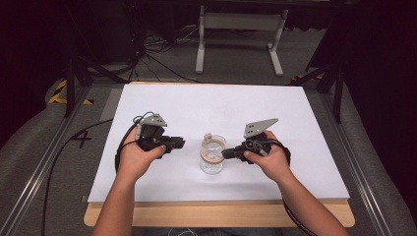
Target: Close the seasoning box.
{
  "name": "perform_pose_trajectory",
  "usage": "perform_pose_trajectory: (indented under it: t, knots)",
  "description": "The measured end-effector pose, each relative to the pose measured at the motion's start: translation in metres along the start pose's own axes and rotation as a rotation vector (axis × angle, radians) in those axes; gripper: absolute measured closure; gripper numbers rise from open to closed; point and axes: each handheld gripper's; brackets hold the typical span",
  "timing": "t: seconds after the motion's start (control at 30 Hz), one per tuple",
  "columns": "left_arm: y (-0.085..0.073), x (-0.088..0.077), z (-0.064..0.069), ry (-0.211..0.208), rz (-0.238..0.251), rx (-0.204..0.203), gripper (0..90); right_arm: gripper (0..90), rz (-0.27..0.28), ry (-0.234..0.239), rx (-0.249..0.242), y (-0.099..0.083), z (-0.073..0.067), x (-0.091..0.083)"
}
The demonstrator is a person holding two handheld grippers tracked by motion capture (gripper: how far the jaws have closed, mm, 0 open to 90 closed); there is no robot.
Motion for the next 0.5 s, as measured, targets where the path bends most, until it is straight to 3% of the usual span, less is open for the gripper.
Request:
perform_pose_trajectory:
  t: [0.1, 0.5]
  knots:
    - [-0.0034, -0.0002, -0.0028, 0.015, -0.016, 0.008, 80.2, 90.0, -0.014, 0.005, -0.006, 0.0004, -0.0011, 0.0008]
    - [-0.0089, 0.0050, -0.0029, 0.009, -0.078, 0.013, 79.0, 90.0, -0.073, 0.016, -0.006, -0.0012, -0.0025, 0.0021]
Point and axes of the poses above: each handheld gripper's, and its own axes: x roughly forward along the jaws, y roughly out of its top, z roughly to its right, and after that the axes turned 12 degrees about y, right-handed
